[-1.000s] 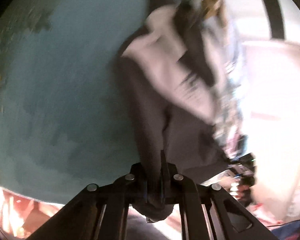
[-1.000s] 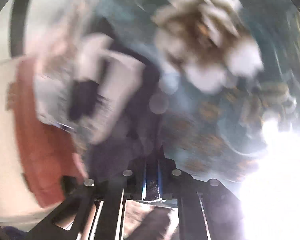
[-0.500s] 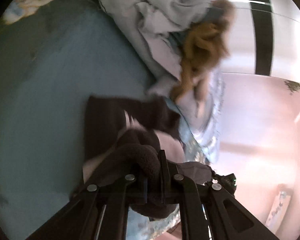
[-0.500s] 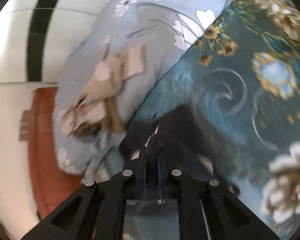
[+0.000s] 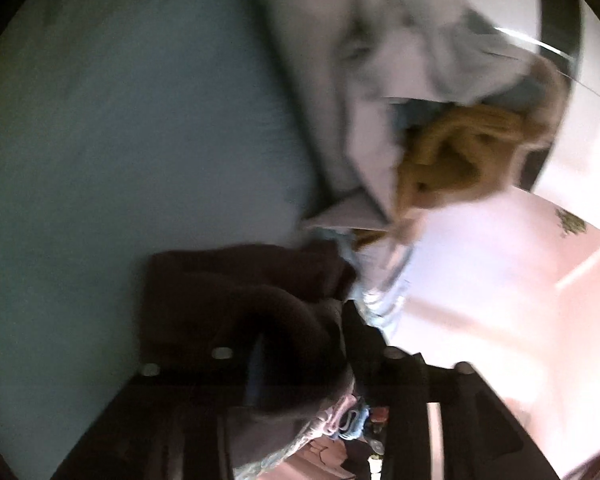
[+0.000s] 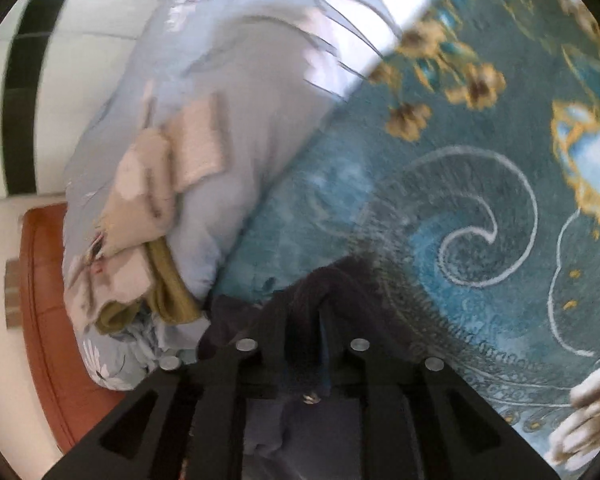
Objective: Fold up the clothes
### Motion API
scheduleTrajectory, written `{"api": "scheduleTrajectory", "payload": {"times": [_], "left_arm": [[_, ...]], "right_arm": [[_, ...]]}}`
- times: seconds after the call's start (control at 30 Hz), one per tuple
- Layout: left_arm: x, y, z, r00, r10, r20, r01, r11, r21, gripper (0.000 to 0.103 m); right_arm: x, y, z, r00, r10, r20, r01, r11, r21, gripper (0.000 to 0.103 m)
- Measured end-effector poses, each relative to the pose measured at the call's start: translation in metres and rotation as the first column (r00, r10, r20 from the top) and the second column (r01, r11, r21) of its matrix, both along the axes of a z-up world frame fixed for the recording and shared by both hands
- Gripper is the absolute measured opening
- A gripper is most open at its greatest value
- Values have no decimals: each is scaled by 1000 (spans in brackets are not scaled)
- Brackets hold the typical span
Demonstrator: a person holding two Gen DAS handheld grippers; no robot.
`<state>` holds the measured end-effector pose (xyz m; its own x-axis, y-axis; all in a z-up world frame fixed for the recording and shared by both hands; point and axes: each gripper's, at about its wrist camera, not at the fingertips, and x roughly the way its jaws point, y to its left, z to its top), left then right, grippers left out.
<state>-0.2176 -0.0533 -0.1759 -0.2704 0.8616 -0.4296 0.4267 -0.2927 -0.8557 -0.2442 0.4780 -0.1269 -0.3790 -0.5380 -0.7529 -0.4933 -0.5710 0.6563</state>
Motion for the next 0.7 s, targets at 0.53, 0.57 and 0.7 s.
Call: {"api": "scheduleTrajectory", "payload": {"times": [0.53,0.57,0.7], "left_arm": [[5,44,-6,958,-286,-29,242,856,-456,66],[1,49,-8,957,-289,-35,241,853,-463,66],[-12,60,-11,959,-280,-49,217,832,-511,61]], "right_arm": [[7,-9,-33,987,134,91,-147,978,149,43],[3,-11,-37,986,139,88,-151,977,149,43],[-15,-18,-41,985,156,69,-165,977,138,45]]}}
